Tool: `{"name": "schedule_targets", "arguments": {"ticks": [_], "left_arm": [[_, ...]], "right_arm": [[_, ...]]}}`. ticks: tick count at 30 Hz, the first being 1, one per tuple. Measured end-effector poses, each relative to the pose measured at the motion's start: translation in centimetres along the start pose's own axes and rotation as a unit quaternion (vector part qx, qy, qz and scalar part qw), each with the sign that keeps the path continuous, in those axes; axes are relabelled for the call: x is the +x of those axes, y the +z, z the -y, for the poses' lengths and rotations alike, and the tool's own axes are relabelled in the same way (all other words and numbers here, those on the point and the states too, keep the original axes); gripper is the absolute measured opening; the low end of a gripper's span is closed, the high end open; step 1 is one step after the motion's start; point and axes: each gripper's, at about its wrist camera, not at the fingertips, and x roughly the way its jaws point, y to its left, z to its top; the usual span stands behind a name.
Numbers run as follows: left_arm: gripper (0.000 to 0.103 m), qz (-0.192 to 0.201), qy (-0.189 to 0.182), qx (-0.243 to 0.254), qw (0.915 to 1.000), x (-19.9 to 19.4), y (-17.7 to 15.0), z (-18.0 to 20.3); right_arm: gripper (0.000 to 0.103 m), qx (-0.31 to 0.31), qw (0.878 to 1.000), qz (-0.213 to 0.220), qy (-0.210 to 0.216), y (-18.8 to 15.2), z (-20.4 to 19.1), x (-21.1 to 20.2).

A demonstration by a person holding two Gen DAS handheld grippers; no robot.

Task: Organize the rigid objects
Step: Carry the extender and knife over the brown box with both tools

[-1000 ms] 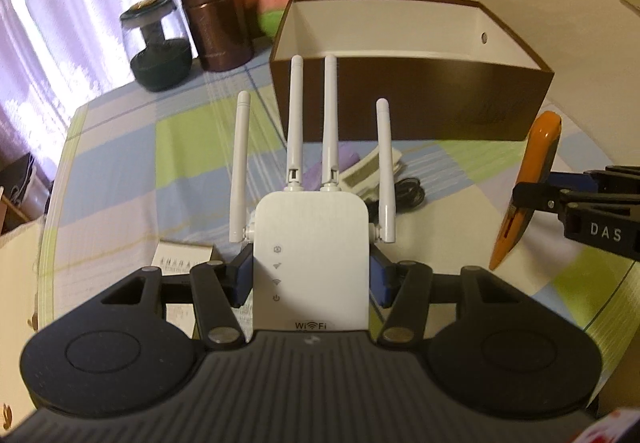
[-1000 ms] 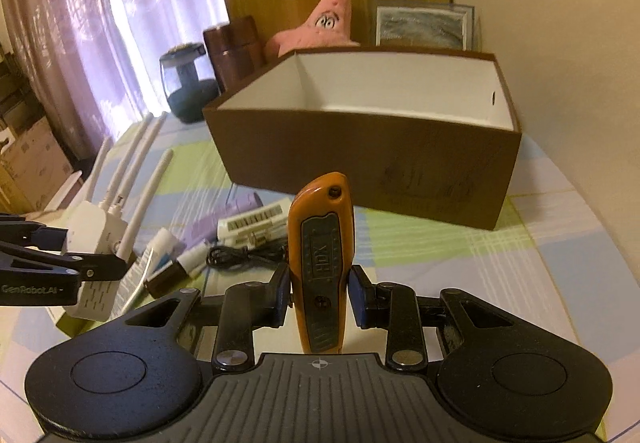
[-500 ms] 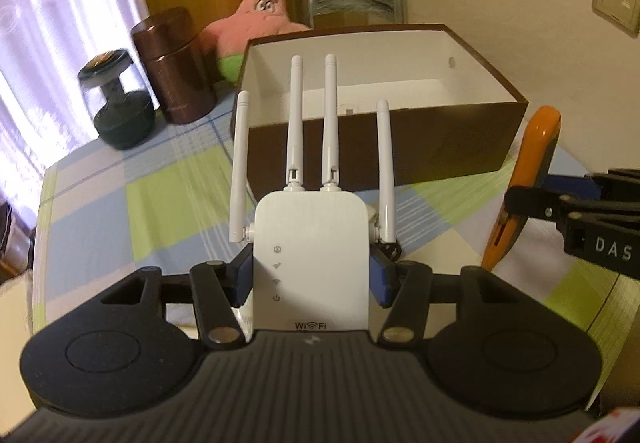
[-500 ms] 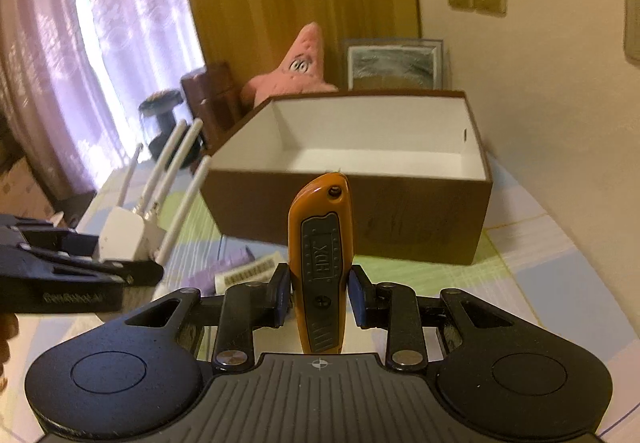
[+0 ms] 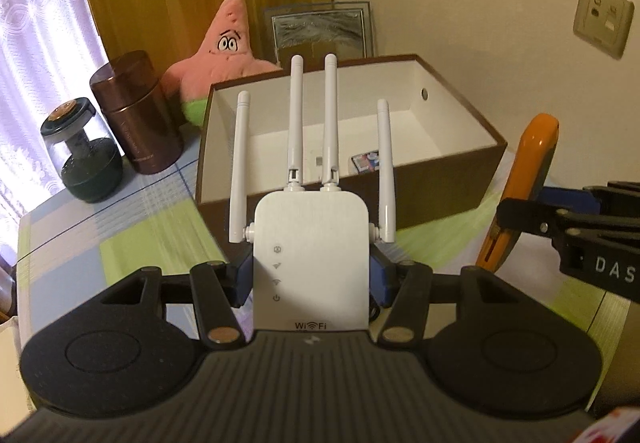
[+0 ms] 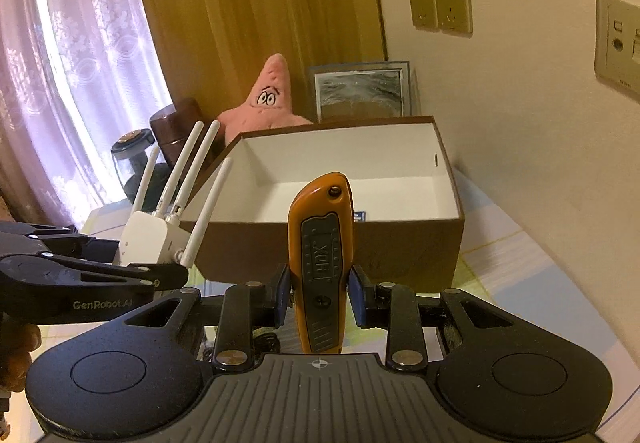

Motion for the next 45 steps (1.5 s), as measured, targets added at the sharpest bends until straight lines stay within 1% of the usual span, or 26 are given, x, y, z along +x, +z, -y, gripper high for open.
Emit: {"name": "schedule_targets", "arguments": {"ticks": [6,14,19,25,29,33,39,42,45], "left_arm": [[0.052,0.018,-0.003,-0.015,0.9997,0.5,2.2,-0.3],[0.052,0.047,0.007,-0.032,0.9983,1.7,6.0,-1.4],[0.052,0.055,0.018,-0.038,0.9976,3.5,8.3,-2.4],[0.052,0.052,0.027,-0.053,0.9969,6.4,10.3,-3.7],[0.052,0.040,0.033,-0.054,0.9972,8.7,10.6,-4.3],[0.052,0.022,0.033,-0.051,0.9979,11.2,10.1,-4.5],[0.052,-0.015,0.030,-0.054,0.9980,14.4,8.8,-4.4],[0.052,-0.038,0.030,-0.055,0.9973,15.8,8.3,-4.4],[0.052,-0.053,0.037,-0.052,0.9966,16.7,7.9,-4.5]], "right_arm": [[0.027,-0.011,1.000,0.003,0.001,2.5,0.2,0.4],[0.027,-0.029,0.999,0.018,0.008,6.8,0.8,2.1],[0.027,-0.031,0.999,0.027,0.005,9.6,1.8,3.8],[0.027,-0.035,0.999,0.028,-0.015,12.1,2.9,6.6],[0.027,-0.035,0.999,0.010,-0.031,12.3,3.9,9.0],[0.027,-0.039,0.998,-0.020,-0.045,11.1,4.7,11.7],[0.027,-0.034,0.995,-0.075,-0.059,8.7,5.8,14.8],[0.027,-0.036,0.992,-0.102,-0.062,8.2,5.9,16.0],[0.027,-0.037,0.988,-0.133,-0.067,8.0,5.7,17.3]]}}
